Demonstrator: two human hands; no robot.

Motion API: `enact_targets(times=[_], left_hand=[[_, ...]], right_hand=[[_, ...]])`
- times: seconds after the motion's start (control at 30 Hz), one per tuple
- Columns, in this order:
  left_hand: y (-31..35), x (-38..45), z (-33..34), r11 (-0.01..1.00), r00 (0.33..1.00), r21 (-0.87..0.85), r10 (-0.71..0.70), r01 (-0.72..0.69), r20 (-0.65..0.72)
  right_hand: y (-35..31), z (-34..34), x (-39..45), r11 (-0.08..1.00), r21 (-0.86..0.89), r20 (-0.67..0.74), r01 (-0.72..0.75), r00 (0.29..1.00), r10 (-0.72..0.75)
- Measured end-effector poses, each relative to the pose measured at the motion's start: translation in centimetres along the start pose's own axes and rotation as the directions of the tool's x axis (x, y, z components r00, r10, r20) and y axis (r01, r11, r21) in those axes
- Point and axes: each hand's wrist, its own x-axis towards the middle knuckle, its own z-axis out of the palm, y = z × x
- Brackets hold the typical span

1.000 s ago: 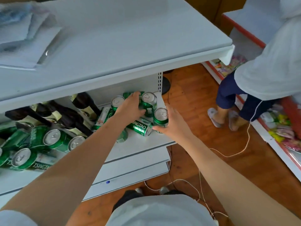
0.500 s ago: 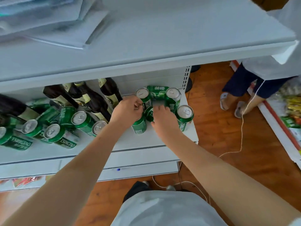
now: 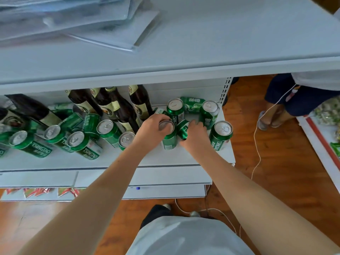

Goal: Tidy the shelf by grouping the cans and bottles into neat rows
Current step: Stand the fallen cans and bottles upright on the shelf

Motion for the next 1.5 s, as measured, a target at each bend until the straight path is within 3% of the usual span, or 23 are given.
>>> enact_targets(times=[0.2, 0.33, 0.47, 0.6, 0.77, 0.83, 0.9, 1.0, 1.1, 1.17, 1.3, 1.4, 1.5], left_hand=[[0.3, -0.3, -0.2, 1.000, 1.000, -0.018, -0.003, 0.003, 0.006], [0.3, -0.5, 0.4, 1.000, 0.999, 0.017, 0.016, -0.016, 0.051], [0.3, -0.7, 0.6, 1.000, 0.999, 0.015, 0.012, -0.013, 0.052], [0.5, -0.4, 0.6, 0.999, 0.999, 0.048, 0.001, -0.003, 0.051], [1.9, 0.4, 0.1, 0.998, 0.996, 0.049, 0.035, -0.031, -0.086], [2.6, 1.6, -0.1, 0.998, 0.989, 0.053, 0.035, -0.027, -0.142], [3.3, 3.5, -0.2, 0.998, 0.985, 0.059, 0.024, -0.014, -0.168], [4.3, 6.5, -0.3, 0.996, 0.988, 0.067, -0.042, 0.052, -0.149], [4.6, 9.1, -0.4, 0.985, 0.986, 0.092, -0.136, 0.145, -0.101], [4.6, 10.8, -0.2, 0.970, 0.980, 0.142, -0.198, 0.199, -0.021], [5.1, 13.2, 0.3, 0.948, 0.956, 0.221, -0.261, 0.229, 0.131], [4.9, 14.3, 0.7, 0.942, 0.937, 0.245, -0.281, 0.228, 0.207], [4.2, 15.2, 1.1, 0.955, 0.916, 0.146, -0.289, 0.257, 0.278]], right_hand=[[0.2, -1.1, -2.4, 0.916, 0.400, -0.143, -0.018, 0.986, 0.082], [0.5, -0.4, -3.4, 0.871, 0.491, -0.201, 0.019, 0.975, 0.092], [0.9, -0.5, -3.3, 0.871, 0.491, -0.175, 0.002, 0.980, 0.096], [0.7, -2.2, -3.5, 0.926, 0.374, -0.136, 0.045, 0.991, 0.007], [1.0, -7.5, -2.8, 0.925, 0.338, -0.376, 0.172, 0.926, -0.035], [2.0, -9.7, -0.7, 0.930, 0.331, -0.406, 0.159, 0.914, -0.012], [3.4, -11.3, 1.9, 0.919, 0.386, -0.343, 0.082, 0.937, 0.061], [5.9, -11.8, 6.6, 0.851, 0.511, -0.124, -0.121, 0.969, 0.213], [7.5, -10.7, 10.1, 0.586, 0.714, 0.156, -0.383, 0.903, 0.399], [8.6, -9.5, 11.2, 0.502, 0.733, 0.277, -0.458, 0.876, 0.395], [9.3, -7.7, 11.2, 0.515, 0.678, 0.441, -0.525, 0.851, 0.286], [8.9, -6.9, 11.4, 0.439, 0.716, 0.496, -0.543, 0.838, 0.228], [8.9, -6.7, 11.9, 0.385, 0.747, 0.483, -0.541, 0.841, 0.244]])
